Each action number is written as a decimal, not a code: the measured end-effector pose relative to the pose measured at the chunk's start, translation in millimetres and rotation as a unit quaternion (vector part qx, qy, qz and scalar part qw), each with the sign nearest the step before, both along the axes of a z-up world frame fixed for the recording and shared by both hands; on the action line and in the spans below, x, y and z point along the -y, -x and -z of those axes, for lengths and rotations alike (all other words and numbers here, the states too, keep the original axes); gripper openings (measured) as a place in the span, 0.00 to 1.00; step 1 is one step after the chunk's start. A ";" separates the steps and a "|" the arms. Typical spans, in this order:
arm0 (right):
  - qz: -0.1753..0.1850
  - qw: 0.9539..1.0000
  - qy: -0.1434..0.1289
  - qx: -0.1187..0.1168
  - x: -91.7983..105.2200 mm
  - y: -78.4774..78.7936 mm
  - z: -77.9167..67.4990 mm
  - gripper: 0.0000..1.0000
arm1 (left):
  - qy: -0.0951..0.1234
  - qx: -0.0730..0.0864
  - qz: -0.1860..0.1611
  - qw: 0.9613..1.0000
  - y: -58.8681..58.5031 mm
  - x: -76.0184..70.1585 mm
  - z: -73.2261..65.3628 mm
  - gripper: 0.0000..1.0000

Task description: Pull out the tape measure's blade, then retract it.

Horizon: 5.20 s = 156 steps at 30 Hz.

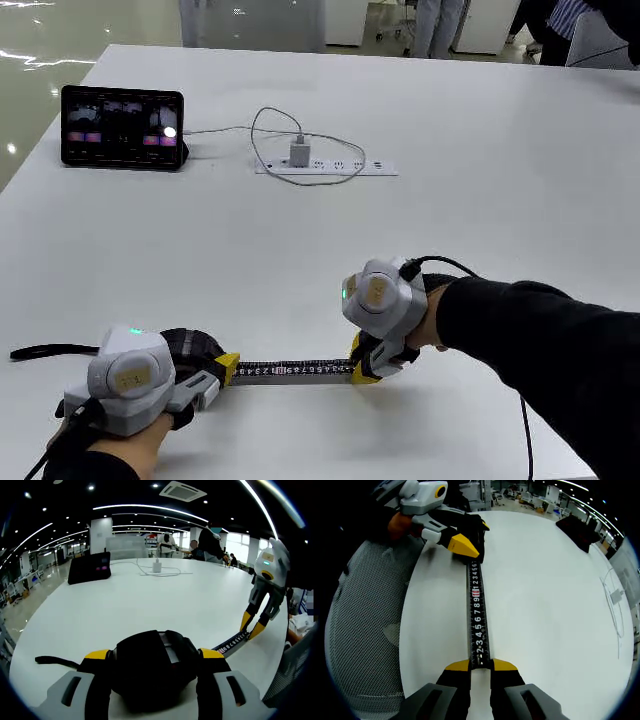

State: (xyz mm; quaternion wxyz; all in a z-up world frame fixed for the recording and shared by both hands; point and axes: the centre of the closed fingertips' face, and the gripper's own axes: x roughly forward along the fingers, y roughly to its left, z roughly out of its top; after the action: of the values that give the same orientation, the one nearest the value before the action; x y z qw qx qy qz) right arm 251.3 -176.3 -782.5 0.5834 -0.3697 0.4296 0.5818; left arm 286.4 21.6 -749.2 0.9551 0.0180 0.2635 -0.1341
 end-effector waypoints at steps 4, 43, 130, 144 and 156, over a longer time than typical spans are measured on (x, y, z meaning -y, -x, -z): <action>0.001 1.000 -0.003 -0.001 -1.8 -0.4 -0.4 0.10 | 0.000 0.000 0.000 1.000 0.0 0.0 0.2 0.65; -0.001 1.000 -0.003 0.005 -14.8 -1.4 0.4 0.11 | -0.002 -0.005 0.001 1.000 0.8 0.1 0.3 0.65; 0.011 1.000 -0.016 0.001 -46.7 -1.9 0.9 0.11 | -0.001 0.001 0.008 1.000 0.4 0.5 0.3 0.65; 0.013 1.000 -0.019 0.004 -51.2 -1.9 0.3 0.11 | 0.000 0.000 0.008 1.000 0.4 0.4 0.5 0.65; 0.013 1.000 -0.022 0.003 -55.3 -1.3 -0.4 0.11 | 0.001 0.001 0.008 1.000 0.5 0.5 0.1 0.65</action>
State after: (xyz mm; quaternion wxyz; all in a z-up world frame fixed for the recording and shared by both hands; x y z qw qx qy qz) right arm 252.6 -121.0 -782.1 0.6004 -0.3526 0.4199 0.5821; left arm 285.9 21.0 -749.3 0.9543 0.0198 0.2622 -0.1423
